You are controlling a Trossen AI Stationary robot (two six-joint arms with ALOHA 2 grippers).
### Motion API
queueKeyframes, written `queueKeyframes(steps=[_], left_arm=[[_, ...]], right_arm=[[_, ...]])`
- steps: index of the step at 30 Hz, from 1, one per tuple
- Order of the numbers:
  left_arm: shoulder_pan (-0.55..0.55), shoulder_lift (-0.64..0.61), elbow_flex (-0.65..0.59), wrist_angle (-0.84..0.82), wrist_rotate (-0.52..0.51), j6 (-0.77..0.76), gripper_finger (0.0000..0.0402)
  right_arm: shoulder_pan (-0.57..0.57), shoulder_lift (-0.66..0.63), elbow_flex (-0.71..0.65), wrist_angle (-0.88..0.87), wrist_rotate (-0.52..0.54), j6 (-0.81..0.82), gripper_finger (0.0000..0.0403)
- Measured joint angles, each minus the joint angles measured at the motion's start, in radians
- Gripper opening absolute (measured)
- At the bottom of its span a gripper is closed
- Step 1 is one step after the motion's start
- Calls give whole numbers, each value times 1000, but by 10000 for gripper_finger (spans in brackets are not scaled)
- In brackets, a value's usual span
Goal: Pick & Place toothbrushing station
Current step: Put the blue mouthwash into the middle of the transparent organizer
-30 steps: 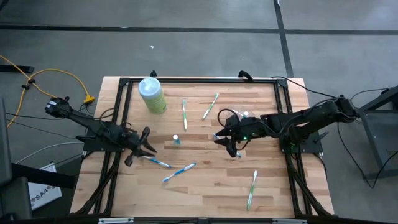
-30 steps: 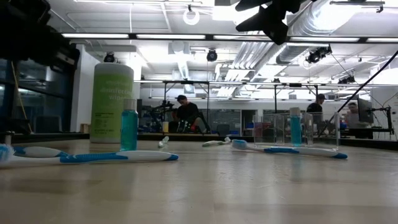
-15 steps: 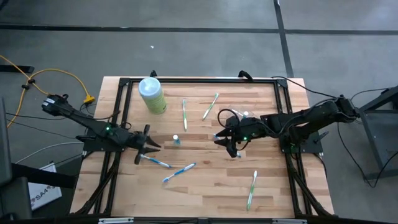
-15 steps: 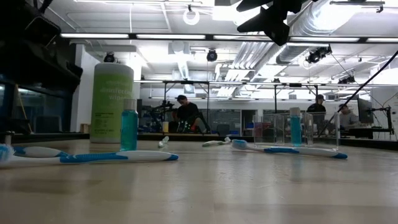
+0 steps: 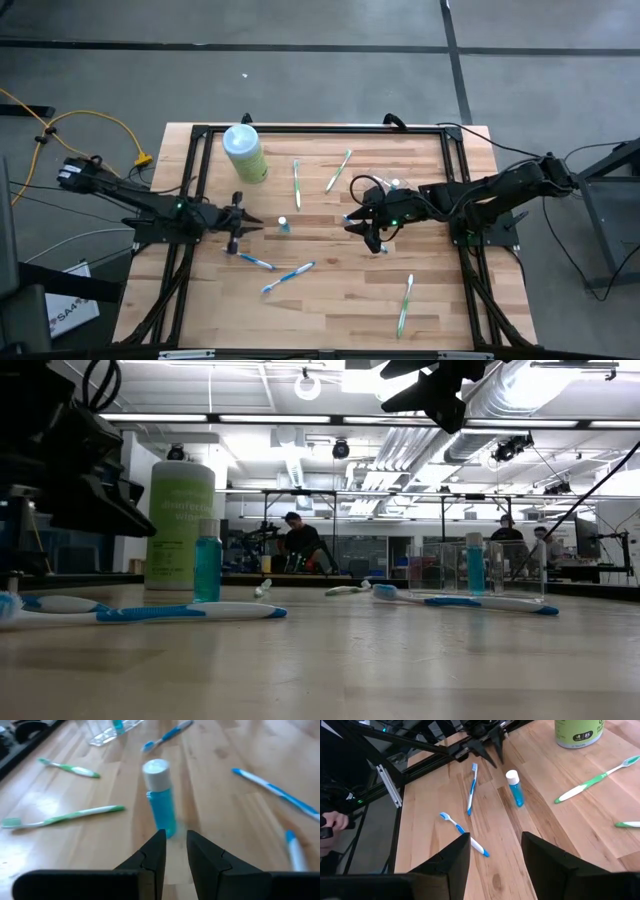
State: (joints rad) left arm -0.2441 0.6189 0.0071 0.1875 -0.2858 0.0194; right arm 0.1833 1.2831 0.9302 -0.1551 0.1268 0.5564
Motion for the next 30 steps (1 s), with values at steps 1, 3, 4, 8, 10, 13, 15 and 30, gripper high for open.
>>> queueKeyframes(steps=[1,3,4,8,10,13,15,30], left_arm=[[15,0,0,0,11,7,71],[49,0,0,0,52,17,71],[65,0,0,0,74,18,71],[108,0,0,0,103,27,73],[119,0,0,0,104,66,78],[140,0,0,5,108,97,94],[157,0,0,12,123,117,112],[387,43,0,92,515,268,161]], right_arm=[[0,0,0,0,0,0,169],[0,0,0,0,0,0,169],[0,0,0,1,-2,0,169],[0,0,0,1,-6,1,169],[0,0,0,1,-7,1,169],[0,0,0,2,-26,2,169],[0,0,0,2,-30,23,169],[29,0,0,4,-52,49,169]])
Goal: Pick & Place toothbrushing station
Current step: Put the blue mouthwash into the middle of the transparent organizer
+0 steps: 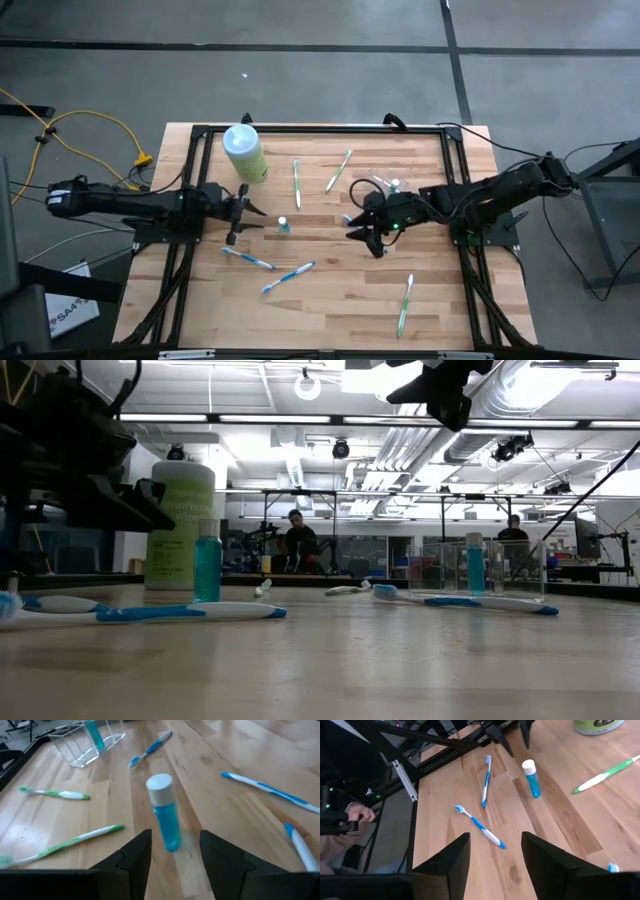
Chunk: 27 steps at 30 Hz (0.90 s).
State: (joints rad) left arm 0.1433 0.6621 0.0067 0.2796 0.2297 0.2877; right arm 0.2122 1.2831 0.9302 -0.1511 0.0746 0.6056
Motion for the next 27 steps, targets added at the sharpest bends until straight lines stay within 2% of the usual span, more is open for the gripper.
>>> queueKeyframes(steps=[9,16,22,27], left_arm=[[189,141,0,153,263,23,161],[221,332,-1,345,318,48,161],[213,509,2,546,323,34,161],[188,634,23,591,315,51,161]], right_arm=[[31,0,0,7,4,0,169],[31,0,0,14,4,-3,169],[31,0,0,13,1,-5,169],[31,0,0,13,1,-7,169]])
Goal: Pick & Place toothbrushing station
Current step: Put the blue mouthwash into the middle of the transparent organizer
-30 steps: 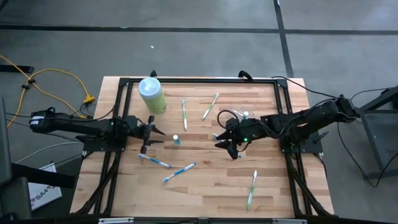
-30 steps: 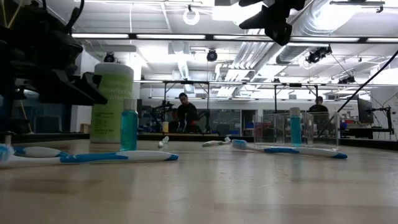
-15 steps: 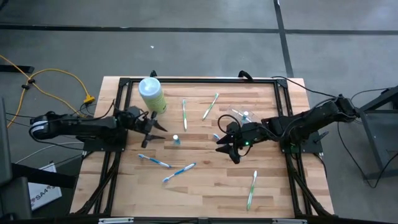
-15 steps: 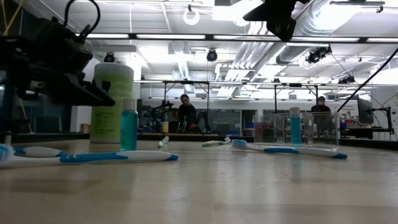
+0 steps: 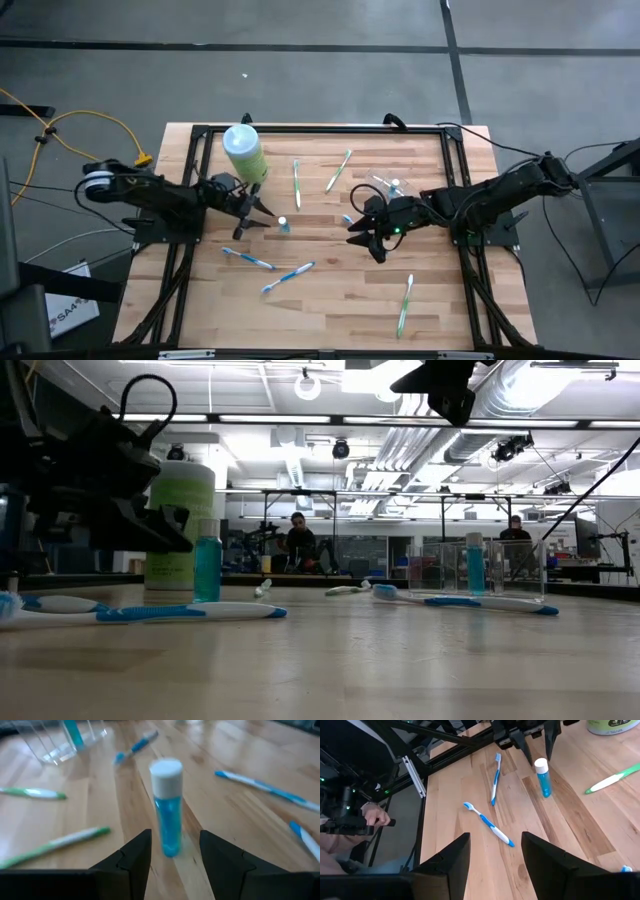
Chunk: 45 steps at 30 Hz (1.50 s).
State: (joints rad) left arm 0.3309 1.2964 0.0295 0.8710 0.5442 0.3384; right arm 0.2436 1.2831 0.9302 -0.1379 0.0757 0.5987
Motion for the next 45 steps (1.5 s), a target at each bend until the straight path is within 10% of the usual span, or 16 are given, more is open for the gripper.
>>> queueKeyframes(steps=[45], left_arm=[[17,189,76,200,70,-14,161]], right_arm=[[1,0,0,0,-8,0,169]])
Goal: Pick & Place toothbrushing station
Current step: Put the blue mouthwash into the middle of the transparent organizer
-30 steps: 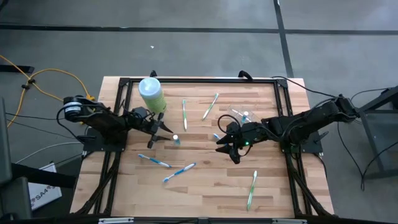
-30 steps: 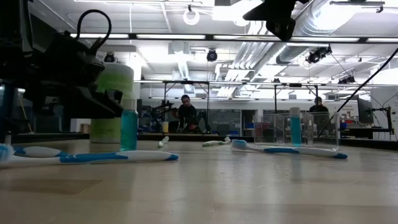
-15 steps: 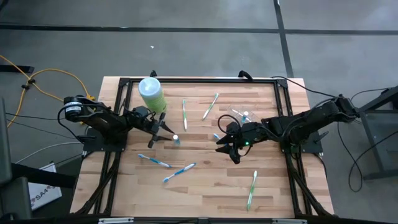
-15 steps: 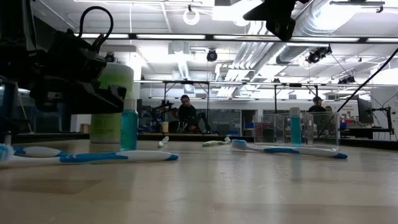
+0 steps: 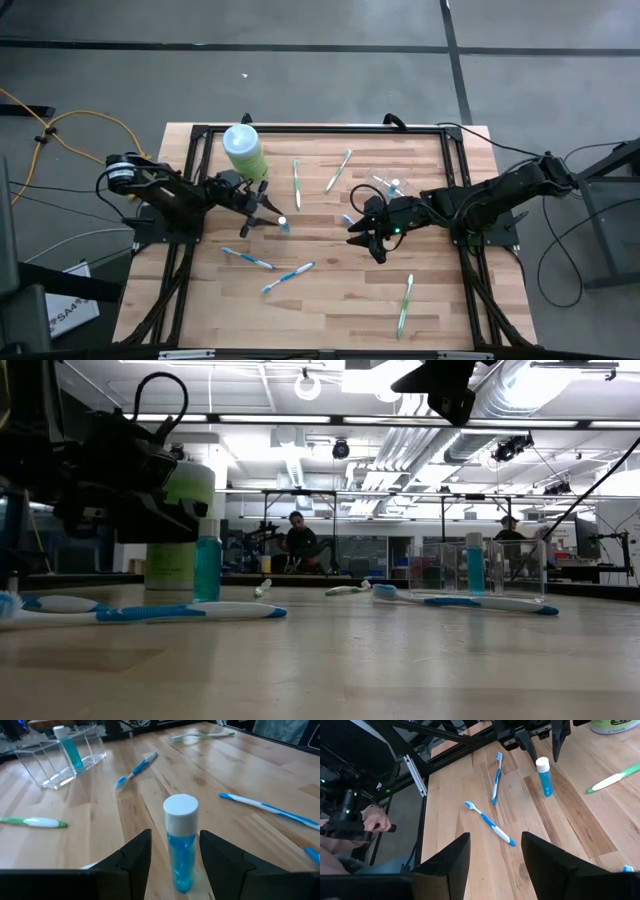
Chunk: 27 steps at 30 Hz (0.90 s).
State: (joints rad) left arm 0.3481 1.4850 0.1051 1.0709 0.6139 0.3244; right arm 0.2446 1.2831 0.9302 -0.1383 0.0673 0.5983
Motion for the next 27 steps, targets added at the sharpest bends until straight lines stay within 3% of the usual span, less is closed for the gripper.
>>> queueKeyframes(steps=[5,12,27], left_arm=[[-6,111,40,18,10,-3,161],[-36,216,49,211,38,-37,161],[-43,270,70,219,39,-64,161]], right_arm=[[13,0,0,1,0,0,169],[36,0,0,1,5,0,169],[37,0,0,1,9,0,169]])
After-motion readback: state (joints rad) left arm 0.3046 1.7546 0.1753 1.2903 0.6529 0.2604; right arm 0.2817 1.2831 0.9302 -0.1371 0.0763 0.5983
